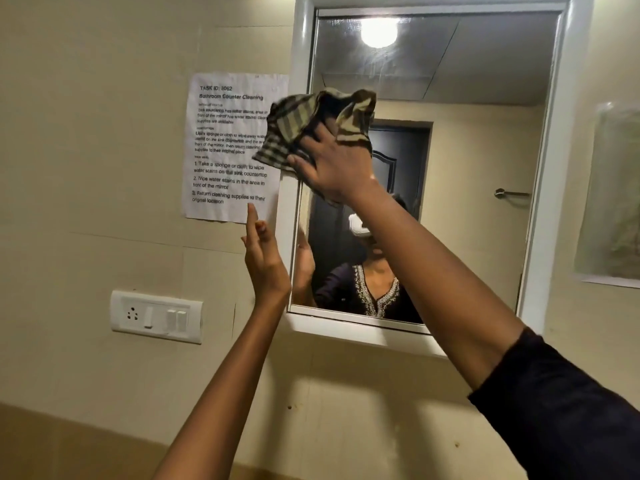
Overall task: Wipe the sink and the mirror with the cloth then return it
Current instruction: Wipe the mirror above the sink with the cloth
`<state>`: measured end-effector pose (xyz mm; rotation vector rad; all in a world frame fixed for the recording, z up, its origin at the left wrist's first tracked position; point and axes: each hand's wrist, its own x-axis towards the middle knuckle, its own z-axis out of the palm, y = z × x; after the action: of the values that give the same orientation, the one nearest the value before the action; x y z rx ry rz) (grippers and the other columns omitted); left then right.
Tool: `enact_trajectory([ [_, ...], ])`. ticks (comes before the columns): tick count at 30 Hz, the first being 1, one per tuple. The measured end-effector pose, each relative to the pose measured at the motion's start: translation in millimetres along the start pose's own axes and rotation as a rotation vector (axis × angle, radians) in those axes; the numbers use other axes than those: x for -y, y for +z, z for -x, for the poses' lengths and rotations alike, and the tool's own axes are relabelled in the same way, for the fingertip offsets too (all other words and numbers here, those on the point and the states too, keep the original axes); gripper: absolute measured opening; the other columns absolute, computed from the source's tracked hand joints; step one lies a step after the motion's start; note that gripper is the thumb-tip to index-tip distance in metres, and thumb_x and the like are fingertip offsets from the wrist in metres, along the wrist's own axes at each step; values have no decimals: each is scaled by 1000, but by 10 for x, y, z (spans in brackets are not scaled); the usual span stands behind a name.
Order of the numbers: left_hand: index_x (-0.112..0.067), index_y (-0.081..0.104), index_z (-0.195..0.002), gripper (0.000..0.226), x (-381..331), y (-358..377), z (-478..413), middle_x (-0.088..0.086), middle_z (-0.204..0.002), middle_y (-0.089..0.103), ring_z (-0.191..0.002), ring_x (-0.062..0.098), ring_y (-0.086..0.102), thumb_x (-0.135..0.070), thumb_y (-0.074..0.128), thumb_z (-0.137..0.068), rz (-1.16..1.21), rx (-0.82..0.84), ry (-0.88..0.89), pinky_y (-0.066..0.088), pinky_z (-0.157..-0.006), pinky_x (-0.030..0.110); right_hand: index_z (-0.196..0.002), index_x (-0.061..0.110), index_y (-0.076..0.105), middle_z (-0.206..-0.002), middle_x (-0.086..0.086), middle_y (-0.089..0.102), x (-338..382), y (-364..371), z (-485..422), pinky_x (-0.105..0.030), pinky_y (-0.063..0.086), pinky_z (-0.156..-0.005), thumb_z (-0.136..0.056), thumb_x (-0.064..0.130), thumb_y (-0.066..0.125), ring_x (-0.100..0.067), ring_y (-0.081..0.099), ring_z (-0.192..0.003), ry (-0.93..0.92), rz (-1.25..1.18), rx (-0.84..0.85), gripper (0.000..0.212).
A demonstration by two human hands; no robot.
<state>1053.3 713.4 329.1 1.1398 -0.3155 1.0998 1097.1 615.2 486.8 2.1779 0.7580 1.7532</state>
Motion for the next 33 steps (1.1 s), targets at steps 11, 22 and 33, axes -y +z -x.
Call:
enact_trajectory([
  [11,-28,32,-145,101,-36,-14,-200,-14,-145,36,-134,0,30,-90,17,-67,51,-20,49,22,-103,2,-97,23,56,-105,-3,57,544,141,1636,-39,47,-73,-90,51,42,-30,57,-90,-236,-162,315,33],
  [22,-30,27,-146,88,-161,489,-675,6,-154,30,-132,8,27,-82,15,-76,-146,10,170,32,-104,20,-117,25,54,-125,-9,51,-1034,-585,-21,-46,39,-94,-93,57,31,-28,35,-127,228,11,-32,46],
  [33,-11,7,-151,73,-67,664,-739,6,-161,8,-149,18,2,-52,30,-95,-586,-151,486,12,-121,39,-126,29,51,-122,-5,56,-250,-119,-491,-46,41,-95,-91,56,22,-27,50,-114,-286,83,55,53],
])
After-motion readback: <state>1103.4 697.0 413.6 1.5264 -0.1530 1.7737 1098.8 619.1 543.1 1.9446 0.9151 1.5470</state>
